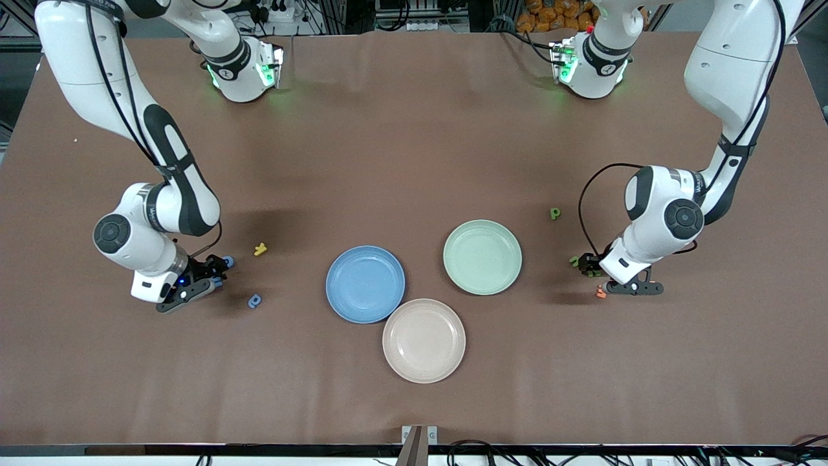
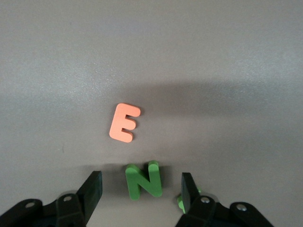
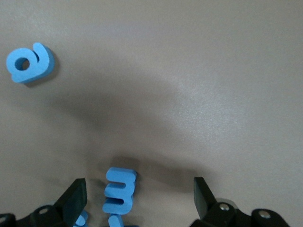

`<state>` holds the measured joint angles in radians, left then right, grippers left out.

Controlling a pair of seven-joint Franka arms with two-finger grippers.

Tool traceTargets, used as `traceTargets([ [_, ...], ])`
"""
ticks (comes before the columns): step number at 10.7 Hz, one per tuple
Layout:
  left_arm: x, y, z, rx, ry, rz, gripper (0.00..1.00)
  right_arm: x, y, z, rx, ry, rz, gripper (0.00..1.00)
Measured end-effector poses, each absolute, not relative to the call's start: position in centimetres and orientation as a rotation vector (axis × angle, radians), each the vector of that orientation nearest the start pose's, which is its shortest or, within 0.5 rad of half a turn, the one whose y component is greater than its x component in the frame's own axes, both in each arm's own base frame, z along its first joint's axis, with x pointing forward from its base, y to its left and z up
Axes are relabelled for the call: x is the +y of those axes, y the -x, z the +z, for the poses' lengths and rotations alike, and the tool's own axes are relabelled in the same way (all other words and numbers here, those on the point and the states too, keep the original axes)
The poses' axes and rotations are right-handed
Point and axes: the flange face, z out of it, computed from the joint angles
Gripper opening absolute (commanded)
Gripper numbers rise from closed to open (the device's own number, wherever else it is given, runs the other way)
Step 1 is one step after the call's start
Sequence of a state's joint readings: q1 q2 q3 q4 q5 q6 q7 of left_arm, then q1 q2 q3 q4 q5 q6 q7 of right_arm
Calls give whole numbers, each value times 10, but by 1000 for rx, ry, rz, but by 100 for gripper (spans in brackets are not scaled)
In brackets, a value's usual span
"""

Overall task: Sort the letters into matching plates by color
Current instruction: 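Close both grippers on the green N and blue m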

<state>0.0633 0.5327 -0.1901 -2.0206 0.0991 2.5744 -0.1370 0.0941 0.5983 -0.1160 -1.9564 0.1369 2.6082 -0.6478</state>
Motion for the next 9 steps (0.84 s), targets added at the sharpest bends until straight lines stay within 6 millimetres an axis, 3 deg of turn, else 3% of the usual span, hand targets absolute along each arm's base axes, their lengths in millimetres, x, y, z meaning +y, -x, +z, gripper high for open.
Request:
traceTargets([
  [4, -75, -599, 183, 126, 3160, -41, 72, -15, -619, 170, -835, 3041, -91, 97],
  [9, -73, -599, 179, 137, 3154, -46, 65, -13, -616, 167, -877, 3043, -100, 67],
])
